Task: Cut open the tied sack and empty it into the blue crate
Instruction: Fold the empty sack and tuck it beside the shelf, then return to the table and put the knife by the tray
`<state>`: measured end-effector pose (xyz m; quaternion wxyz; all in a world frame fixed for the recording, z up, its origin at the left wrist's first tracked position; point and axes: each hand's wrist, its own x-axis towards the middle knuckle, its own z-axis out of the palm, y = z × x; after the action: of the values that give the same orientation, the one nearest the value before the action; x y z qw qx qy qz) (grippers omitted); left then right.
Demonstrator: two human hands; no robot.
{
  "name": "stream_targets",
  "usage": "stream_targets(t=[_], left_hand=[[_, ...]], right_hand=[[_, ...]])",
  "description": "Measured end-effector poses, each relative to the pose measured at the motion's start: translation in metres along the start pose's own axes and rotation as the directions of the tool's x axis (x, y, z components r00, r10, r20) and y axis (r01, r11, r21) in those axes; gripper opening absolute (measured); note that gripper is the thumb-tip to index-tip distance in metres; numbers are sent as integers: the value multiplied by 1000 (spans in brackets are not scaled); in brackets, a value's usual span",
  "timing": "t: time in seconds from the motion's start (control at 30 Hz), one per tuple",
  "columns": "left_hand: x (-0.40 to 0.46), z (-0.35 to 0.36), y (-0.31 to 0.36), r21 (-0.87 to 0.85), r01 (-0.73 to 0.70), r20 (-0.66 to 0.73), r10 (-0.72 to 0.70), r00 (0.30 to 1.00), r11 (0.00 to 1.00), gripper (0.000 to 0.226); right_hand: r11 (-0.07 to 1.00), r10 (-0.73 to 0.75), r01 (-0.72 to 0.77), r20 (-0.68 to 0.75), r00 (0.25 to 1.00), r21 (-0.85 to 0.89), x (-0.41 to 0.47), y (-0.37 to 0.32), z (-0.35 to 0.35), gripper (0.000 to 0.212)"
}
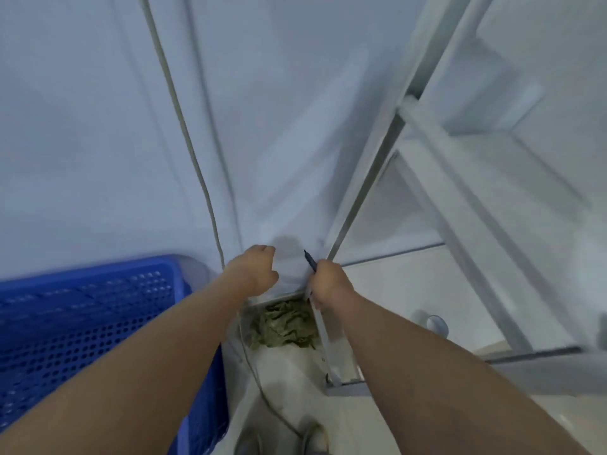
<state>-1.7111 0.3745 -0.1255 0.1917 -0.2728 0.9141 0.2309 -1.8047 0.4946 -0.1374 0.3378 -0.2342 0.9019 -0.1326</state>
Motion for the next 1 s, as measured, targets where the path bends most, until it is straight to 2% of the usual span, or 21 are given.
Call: stream_targets(t=[0.1,0.23,0.3,0.43,0.6,0.67,0.77,0.87,1.0], left_hand=[[-48,-49,17,9,-19,-17,19,1000,1000,63],[-113,-114,17,104,-8,-76,16,997,995,65],[-146,-147,9,147,35,-162,-11,987,989,65],[-218,-197,-14,156,162,-329,-103,939,974,67],[-317,-216,-33,50,355,-486,-288,825,933,69],[-359,-210,-35,-7,412,-512,-357,781,911,70],[-418,-191,-47,-23,512,-522,-447,726,859,71],[-477,-171,-66,-83,616,-517,-563,645,783,72],[-555,-153,-81,-166,706,-528,-667,526,689,73]], right_hand=[[994,33,-32,0,999,105,-58,-13,-27,40],[985,76,-87,79,994,147,-115,-43,-62,55],[993,24,-33,87,996,109,-134,-65,-84,57],[988,-138,141,49,989,-60,-179,-115,-127,43],[931,-346,348,33,938,-115,-235,-171,-150,29],[886,-454,455,30,890,-90,-259,-190,-145,33],[797,-578,585,92,811,-147,-294,-223,-127,38],[721,-658,676,157,737,-153,-335,-250,-98,32],[657,-696,728,214,685,-197,-388,-275,-49,28]])
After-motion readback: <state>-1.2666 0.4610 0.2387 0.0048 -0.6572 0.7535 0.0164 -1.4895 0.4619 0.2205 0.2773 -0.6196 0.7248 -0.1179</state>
